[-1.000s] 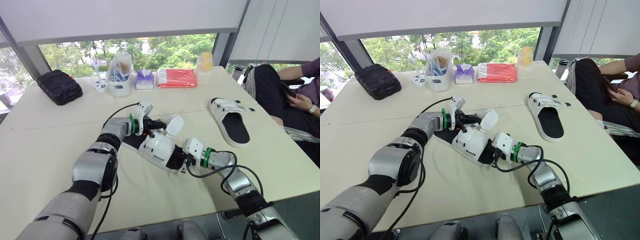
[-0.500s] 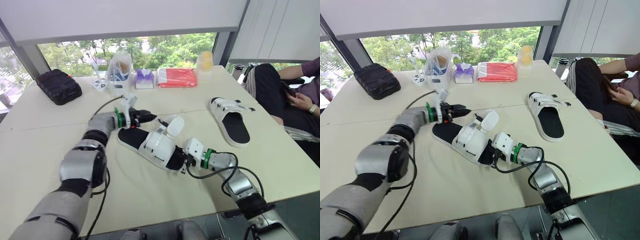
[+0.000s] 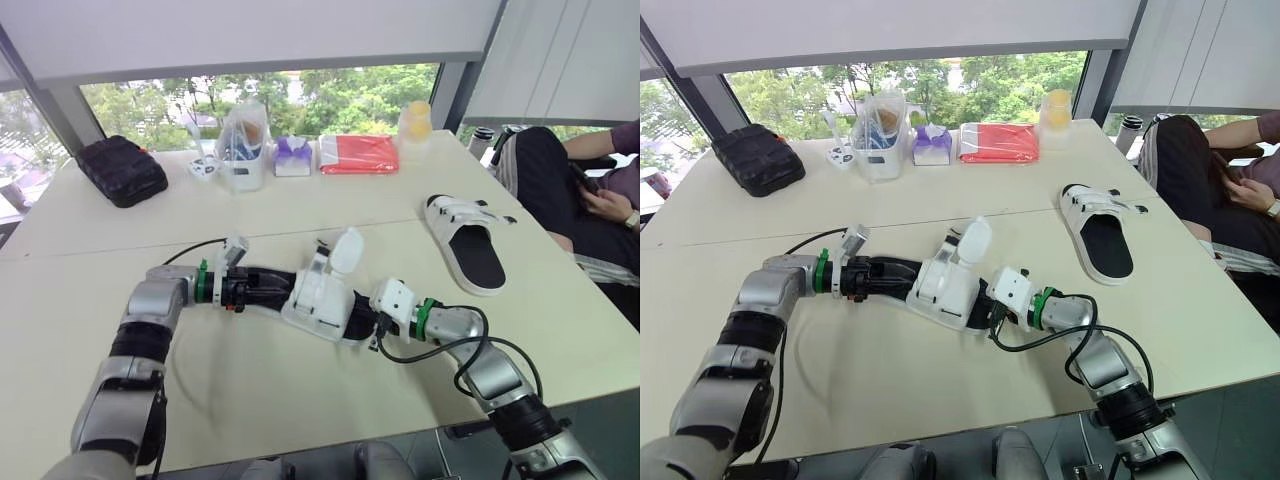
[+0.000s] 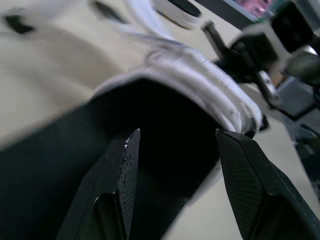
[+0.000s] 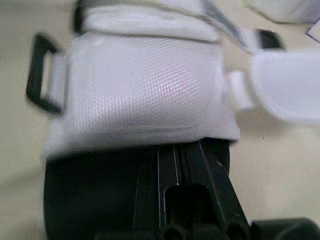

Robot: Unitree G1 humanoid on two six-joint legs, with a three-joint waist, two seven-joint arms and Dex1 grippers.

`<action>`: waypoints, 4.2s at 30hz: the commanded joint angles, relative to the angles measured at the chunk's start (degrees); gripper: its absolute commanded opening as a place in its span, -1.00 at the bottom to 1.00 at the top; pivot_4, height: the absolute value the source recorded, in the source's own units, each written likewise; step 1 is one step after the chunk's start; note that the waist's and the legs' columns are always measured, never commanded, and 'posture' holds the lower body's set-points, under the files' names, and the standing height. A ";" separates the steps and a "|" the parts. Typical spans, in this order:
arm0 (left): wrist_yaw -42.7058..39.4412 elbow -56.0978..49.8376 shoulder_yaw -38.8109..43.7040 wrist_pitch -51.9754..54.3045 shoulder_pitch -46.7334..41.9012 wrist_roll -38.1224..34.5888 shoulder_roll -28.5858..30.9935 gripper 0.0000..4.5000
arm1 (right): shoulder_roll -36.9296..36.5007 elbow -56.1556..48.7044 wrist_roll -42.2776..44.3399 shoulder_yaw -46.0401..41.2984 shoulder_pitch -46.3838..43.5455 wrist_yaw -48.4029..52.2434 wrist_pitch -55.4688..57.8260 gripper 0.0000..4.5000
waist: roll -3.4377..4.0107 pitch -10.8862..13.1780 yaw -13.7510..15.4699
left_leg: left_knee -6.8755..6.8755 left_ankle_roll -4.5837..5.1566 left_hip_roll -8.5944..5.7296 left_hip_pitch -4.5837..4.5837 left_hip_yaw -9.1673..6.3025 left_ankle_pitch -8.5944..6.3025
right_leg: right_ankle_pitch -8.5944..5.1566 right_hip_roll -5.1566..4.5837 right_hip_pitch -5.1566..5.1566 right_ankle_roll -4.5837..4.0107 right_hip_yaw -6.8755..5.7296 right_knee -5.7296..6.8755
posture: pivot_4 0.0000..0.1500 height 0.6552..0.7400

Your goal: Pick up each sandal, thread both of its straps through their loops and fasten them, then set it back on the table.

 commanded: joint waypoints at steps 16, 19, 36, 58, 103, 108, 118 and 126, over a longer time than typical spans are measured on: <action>4.65 -12.26 -2.50 3.08 4.44 -8.08 6.48 0.10 | -11.20 -10.11 12.13 -8.37 3.32 11.82 8.06 -1.00 | 0.04 0.06 0.97 | 0.00 0.00 0.02 0.02 0.06 0.00 | -0.01 0.00 0.03 -0.02 0.00 -0.08 | 1.00 1.00; 4.70 -11.05 -2.40 1.66 3.09 -7.94 7.17 0.10 | -10.88 -9.75 13.12 -6.90 3.77 13.76 9.10 -1.00 | 0.04 0.06 1.00 | 0.00 0.00 0.03 0.02 0.06 0.00 | -0.01 0.00 0.03 -0.01 0.00 -0.08 | 1.00 1.00; 13.55 9.74 3.74 1.70 -15.26 -12.12 -1.62 0.10 | -8.37 -11.66 13.49 -1.62 7.76 15.84 14.44 -1.00 | -0.08 0.07 0.71 | 0.05 0.00 0.03 0.05 0.00 0.00 | 0.00 0.01 0.10 0.00 -0.09 -0.10 | 1.00 1.00; 21.55 45.78 7.22 -2.13 -31.83 -6.98 -13.88 0.10 | -4.33 -8.96 9.85 0.03 6.71 10.29 11.90 -1.00 | -0.11 0.09 0.63 | 0.04 0.01 0.05 0.10 0.06 -0.01 | 0.00 0.08 0.09 0.01 -0.08 -0.08 | 1.00 1.00; 16.46 42.63 12.82 11.34 -27.42 -5.88 -10.71 0.98 | -2.90 -3.90 7.68 0.58 5.65 7.75 6.98 -1.00 | -0.10 0.08 -0.33 | 0.04 -0.05 0.06 0.14 0.02 0.03 | 0.03 0.11 0.09 -0.01 -0.08 0.03 | 1.00 1.00; 20.98 45.20 14.47 8.42 -28.40 -6.27 -14.09 0.98 | -2.76 -3.83 7.61 0.61 5.59 7.41 6.90 -1.00 | -0.10 0.08 -0.54 | 0.04 -0.05 0.06 0.15 0.02 0.03 | 0.03 0.10 0.10 -0.01 -0.08 0.03 | 1.00 1.00; 38.78 52.75 23.55 -4.34 -31.64 -8.38 -19.43 0.41 | -2.56 -4.84 6.89 0.79 6.23 6.31 7.08 -1.00 | -0.11 0.07 -0.57 | 0.05 -0.10 0.08 0.16 0.02 0.05 | 0.03 0.07 0.10 -0.01 -0.07 0.03 | 1.00 1.00; 39.02 53.31 26.08 -5.22 -33.03 -8.66 -18.60 -0.99 | -2.98 -5.57 6.75 0.68 7.08 5.31 7.25 -1.00 | -0.11 0.07 -0.56 | 0.05 -0.10 0.06 0.16 0.03 0.05 | 0.03 0.07 0.10 -0.01 -0.08 0.03 | 1.00 1.00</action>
